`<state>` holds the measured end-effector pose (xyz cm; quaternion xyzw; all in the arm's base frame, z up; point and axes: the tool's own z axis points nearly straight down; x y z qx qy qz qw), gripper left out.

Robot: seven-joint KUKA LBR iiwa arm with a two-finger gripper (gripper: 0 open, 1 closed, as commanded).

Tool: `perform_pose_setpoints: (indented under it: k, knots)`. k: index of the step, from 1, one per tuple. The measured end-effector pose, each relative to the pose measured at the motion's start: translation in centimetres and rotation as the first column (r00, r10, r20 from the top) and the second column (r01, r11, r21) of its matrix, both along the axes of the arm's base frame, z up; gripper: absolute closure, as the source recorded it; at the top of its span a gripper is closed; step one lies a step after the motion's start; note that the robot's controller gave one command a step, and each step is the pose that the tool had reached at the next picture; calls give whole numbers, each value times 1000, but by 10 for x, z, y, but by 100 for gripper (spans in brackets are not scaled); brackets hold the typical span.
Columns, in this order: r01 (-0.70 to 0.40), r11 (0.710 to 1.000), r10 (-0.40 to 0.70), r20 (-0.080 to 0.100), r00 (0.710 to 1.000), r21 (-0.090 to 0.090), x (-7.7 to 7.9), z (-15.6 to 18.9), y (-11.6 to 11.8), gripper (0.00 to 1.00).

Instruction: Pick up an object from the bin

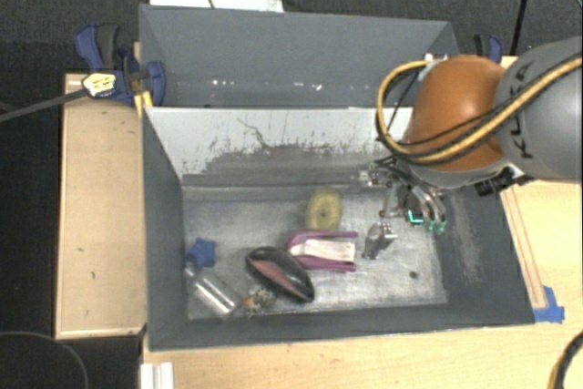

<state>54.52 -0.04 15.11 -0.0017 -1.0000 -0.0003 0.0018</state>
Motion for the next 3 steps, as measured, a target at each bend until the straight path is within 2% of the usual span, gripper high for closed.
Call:
perform_pose_setpoints:
  k: [1,2,3]
  knots:
    - [-38,999,38,13,999,0,-34,-82,64,0]
    - [-33,999,33,25,999,0,-29,-76,61,100]
    - [-238,971,238,11,971,-2,-20,60,35,100]
